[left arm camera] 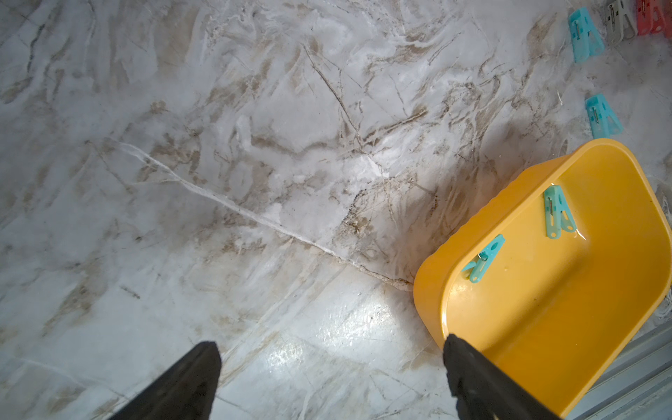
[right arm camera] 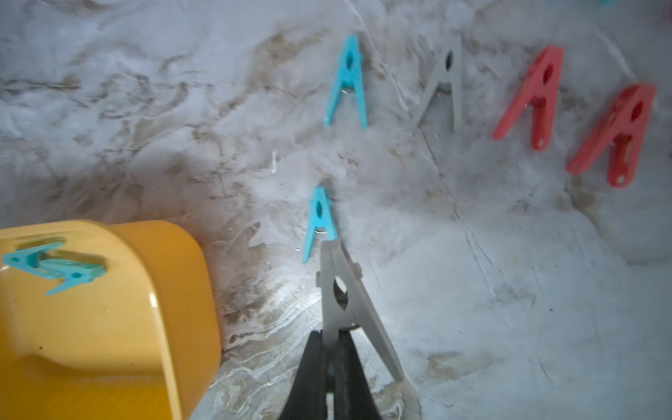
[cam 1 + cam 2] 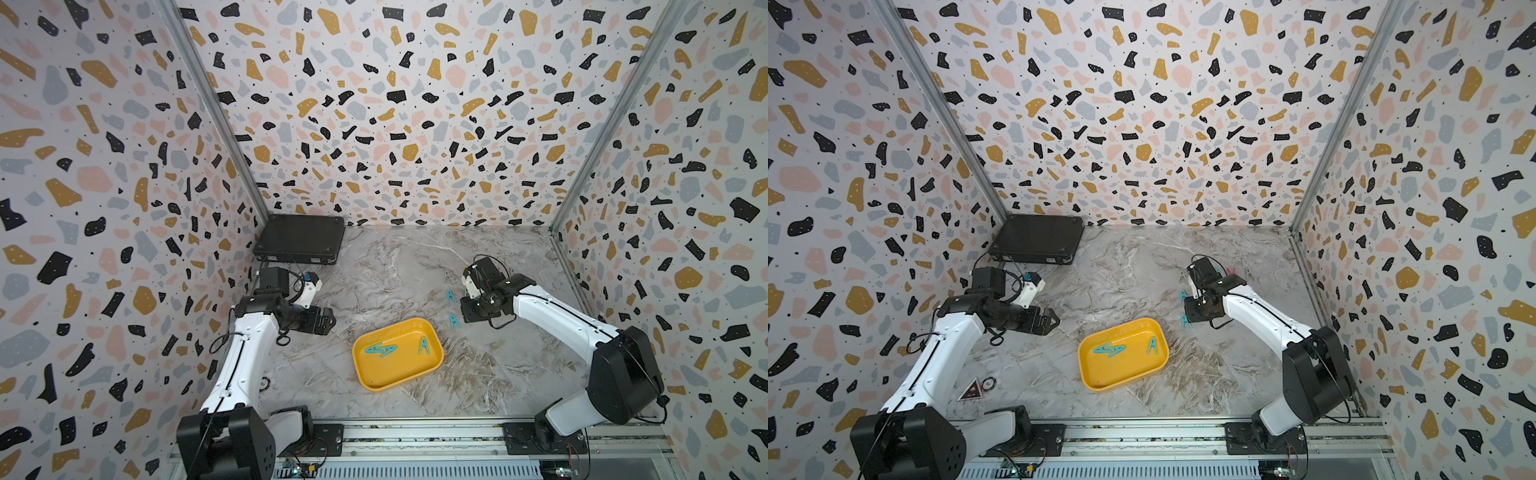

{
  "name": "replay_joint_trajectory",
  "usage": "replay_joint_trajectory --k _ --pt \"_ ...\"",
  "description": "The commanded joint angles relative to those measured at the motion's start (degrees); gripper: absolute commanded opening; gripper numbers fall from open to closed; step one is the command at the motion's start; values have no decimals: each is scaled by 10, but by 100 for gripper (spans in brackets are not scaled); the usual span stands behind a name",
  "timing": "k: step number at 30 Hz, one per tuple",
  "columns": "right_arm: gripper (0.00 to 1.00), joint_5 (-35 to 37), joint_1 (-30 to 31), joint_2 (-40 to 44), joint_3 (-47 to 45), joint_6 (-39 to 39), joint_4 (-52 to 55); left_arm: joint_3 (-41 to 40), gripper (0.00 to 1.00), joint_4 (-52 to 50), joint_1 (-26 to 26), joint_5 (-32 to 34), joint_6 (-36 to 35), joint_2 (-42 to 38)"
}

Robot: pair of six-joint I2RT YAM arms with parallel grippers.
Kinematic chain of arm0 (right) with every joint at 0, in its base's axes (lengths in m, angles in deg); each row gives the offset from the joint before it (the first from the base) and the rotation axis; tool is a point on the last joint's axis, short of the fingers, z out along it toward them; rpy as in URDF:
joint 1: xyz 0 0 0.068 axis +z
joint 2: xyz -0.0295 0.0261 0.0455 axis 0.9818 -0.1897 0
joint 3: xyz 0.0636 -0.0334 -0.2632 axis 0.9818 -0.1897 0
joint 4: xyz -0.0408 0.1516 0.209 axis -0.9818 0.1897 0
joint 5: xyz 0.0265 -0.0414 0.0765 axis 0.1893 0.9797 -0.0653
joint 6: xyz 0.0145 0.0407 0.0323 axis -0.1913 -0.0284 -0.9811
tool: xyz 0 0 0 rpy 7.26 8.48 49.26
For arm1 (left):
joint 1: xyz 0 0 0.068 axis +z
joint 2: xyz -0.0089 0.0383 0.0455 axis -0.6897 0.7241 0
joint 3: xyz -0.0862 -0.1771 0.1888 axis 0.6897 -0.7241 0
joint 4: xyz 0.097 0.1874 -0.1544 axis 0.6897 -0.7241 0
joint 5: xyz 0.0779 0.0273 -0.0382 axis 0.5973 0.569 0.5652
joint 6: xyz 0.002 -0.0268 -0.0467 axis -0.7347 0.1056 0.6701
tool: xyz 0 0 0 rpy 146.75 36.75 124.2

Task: Take the clothespins out of the storage box
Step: Place the clothespin at the center of the board.

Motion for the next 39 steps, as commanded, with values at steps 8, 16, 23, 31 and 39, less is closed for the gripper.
replay_joint_trajectory --k 8,16,23,31,39 --pt "0 -39 -46 -57 -42 -61 -60 -6 100 1 4 -13 -5 5" --pt "0 -18 -48 -101 -27 -80 -81 -6 100 1 4 -12 -5 2" --pt "0 -12 -50 -130 -15 -91 -97 -6 100 2 3 -14 -5 2" --pt "6 -4 -51 -144 -7 -102 -101 -7 100 2 3 -14 -5 -1" --pt "21 -12 -51 -110 -21 -110 -96 -7 100 3 4 -14 -6 -1"
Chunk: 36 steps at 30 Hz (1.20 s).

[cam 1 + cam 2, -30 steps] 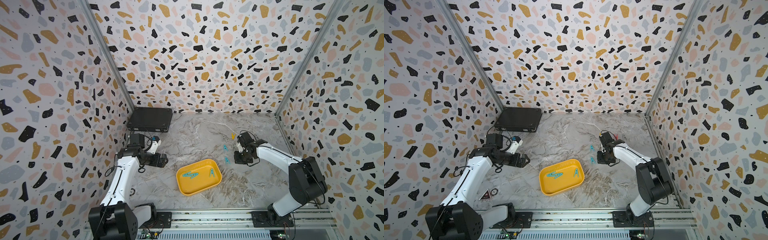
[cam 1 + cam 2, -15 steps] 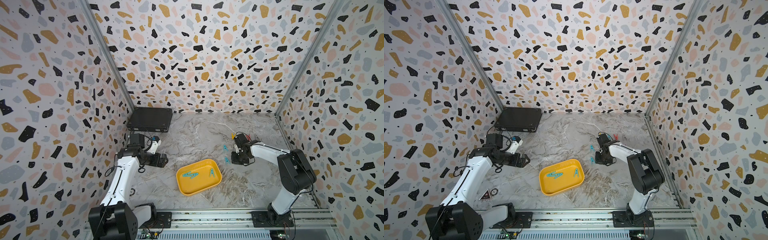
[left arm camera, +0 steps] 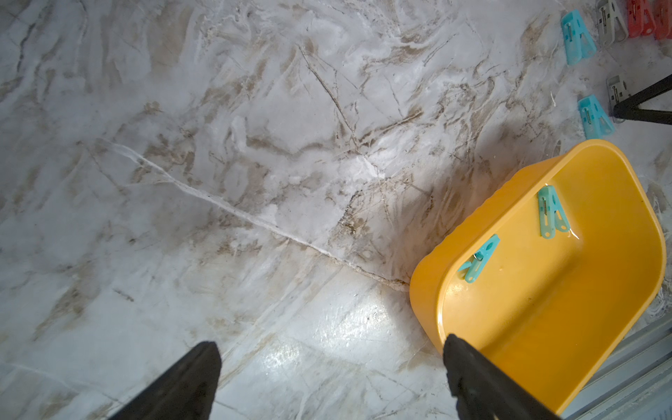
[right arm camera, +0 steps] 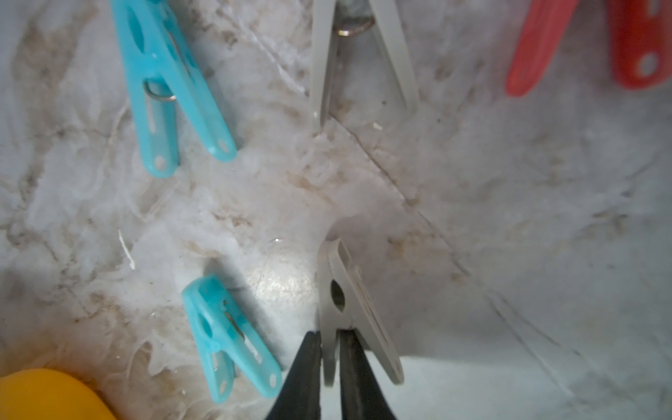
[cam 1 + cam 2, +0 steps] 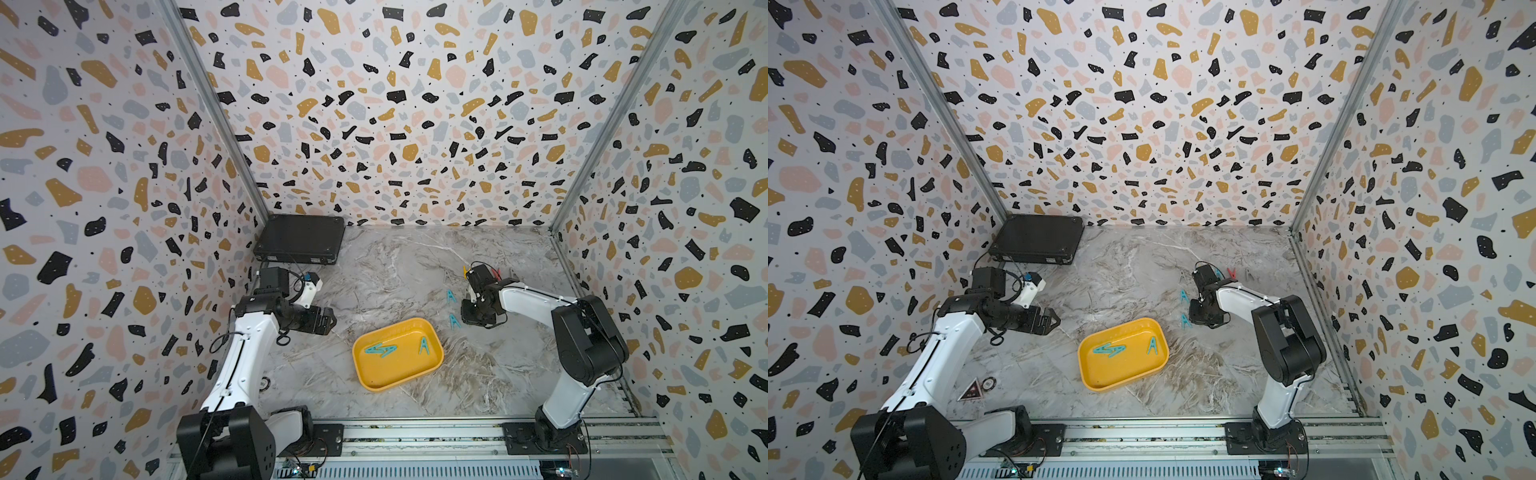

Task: Take the clothespins out of the storage box
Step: Place the clothespin at the center of the board.

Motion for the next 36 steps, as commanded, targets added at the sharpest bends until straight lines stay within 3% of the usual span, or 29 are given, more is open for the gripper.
replay_joint_trajectory --k 1,19,26,36 --pt "22 0 -3 34 -2 -8 14 -7 100 2 3 -6 -6 -3" --pt "30 -37 18 177 22 10 89 -7 100 2 3 -5 -6 -3" --pt "32 -4 119 206 68 39 149 -7 100 4 3 1 -4 -5" --pt "46 64 266 160 108 39 162 -8 100 6 3 6 -2 -7"
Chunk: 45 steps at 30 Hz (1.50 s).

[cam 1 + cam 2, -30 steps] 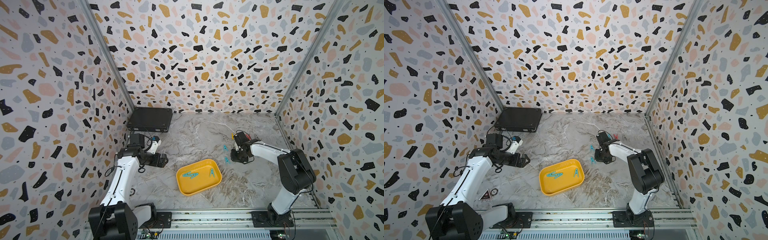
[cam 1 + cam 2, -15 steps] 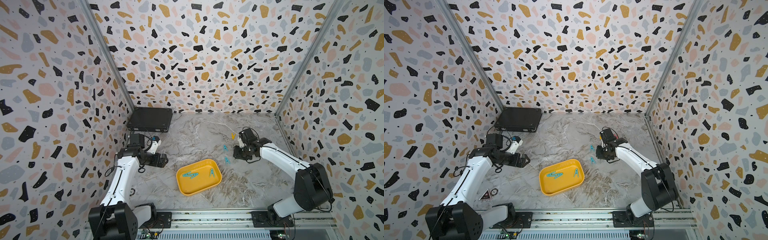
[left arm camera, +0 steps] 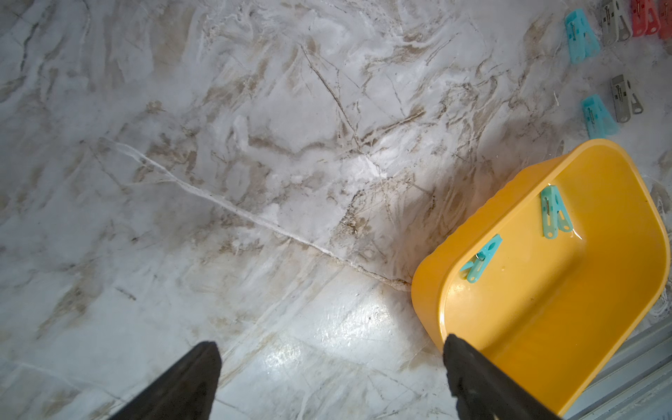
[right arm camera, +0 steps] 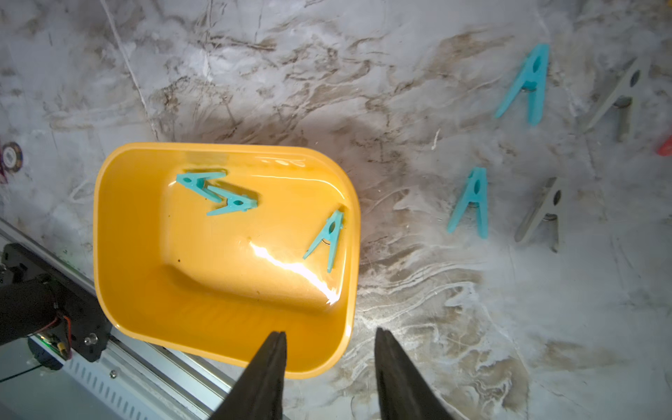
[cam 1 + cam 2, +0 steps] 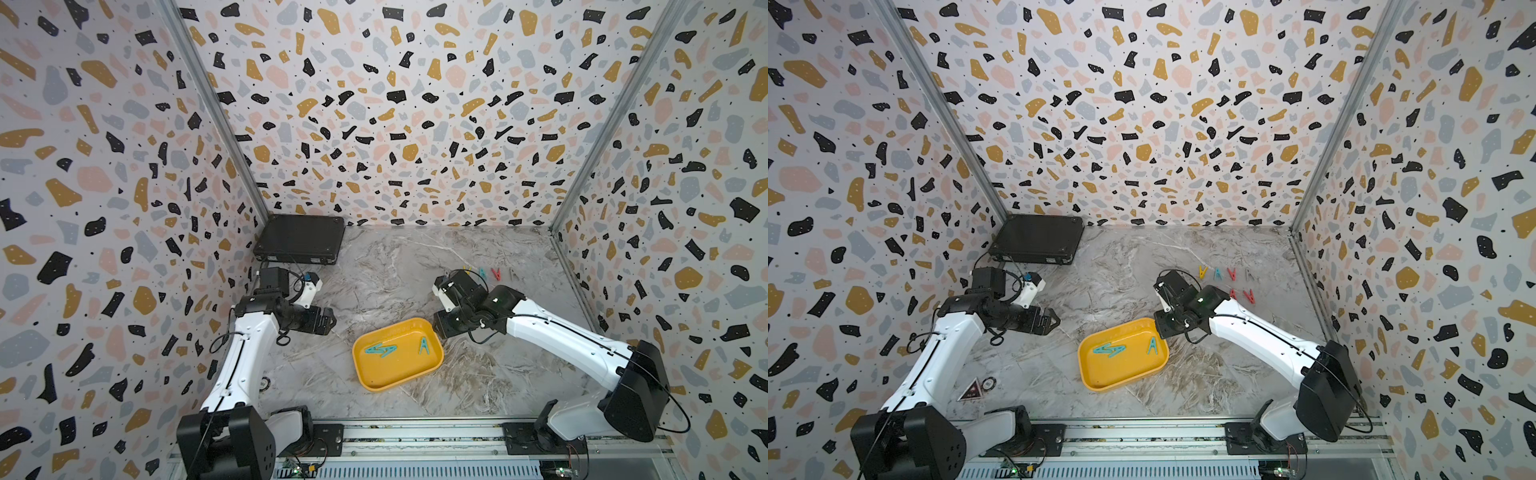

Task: Take the clothespins out of the storage box
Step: Place the clothespin at the center of the board, then pick up the clothespin from the storage box.

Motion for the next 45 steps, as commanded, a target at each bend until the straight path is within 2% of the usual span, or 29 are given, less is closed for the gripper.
replay_joint_trajectory --k 1,9,19,35,45 --pt "47 36 25 -26 31 3 22 -8 100 6 4 3 -3 -6" --pt "51 77 79 -112 70 -12 18 -7 100 6 4 3 -2 -6" --pt "53 149 93 -207 109 -48 40 -7 100 6 4 1 -3 -6" --pt "53 169 99 -277 104 -78 0 -9 100 7 4 1 -3 -10" --pt "49 148 99 -301 97 -83 -23 -9 100 7 4 2 -5 -11"
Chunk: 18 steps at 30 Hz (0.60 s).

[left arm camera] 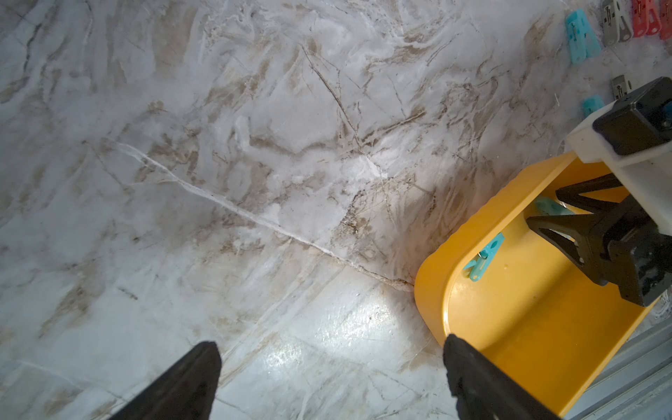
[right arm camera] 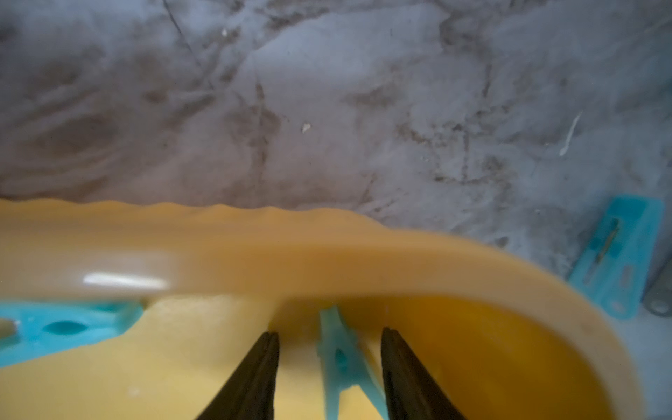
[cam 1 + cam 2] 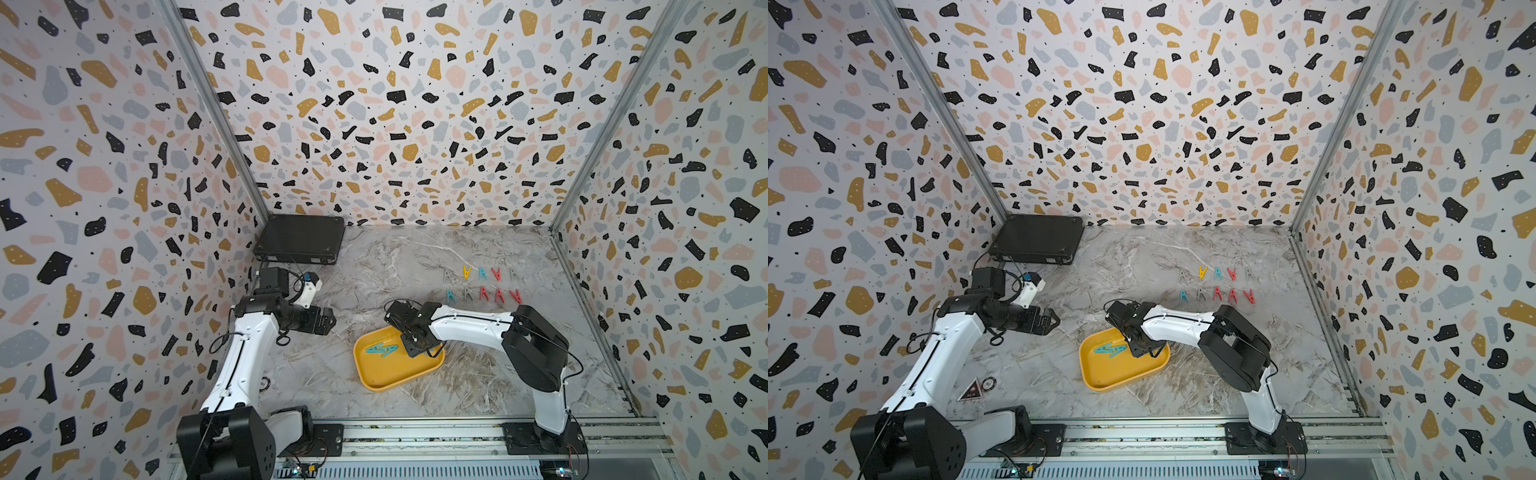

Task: Take the clothespins out of the storage box
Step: Pick up the clothespin from the storage box.

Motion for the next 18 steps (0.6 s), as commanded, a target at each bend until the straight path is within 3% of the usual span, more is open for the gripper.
replay_joint_trajectory --k 1,10,18 --pt "48 -7 1 -5 4 -9 -2 -9 100 8 3 2 -4 -10" --pt "44 -17 1 0 -4 -9 -8 -10 100 7 3 1 -4 -10" --pt "32 -10 1 5 -9 -11 -7 -9 100 7 4 2 -4 -12"
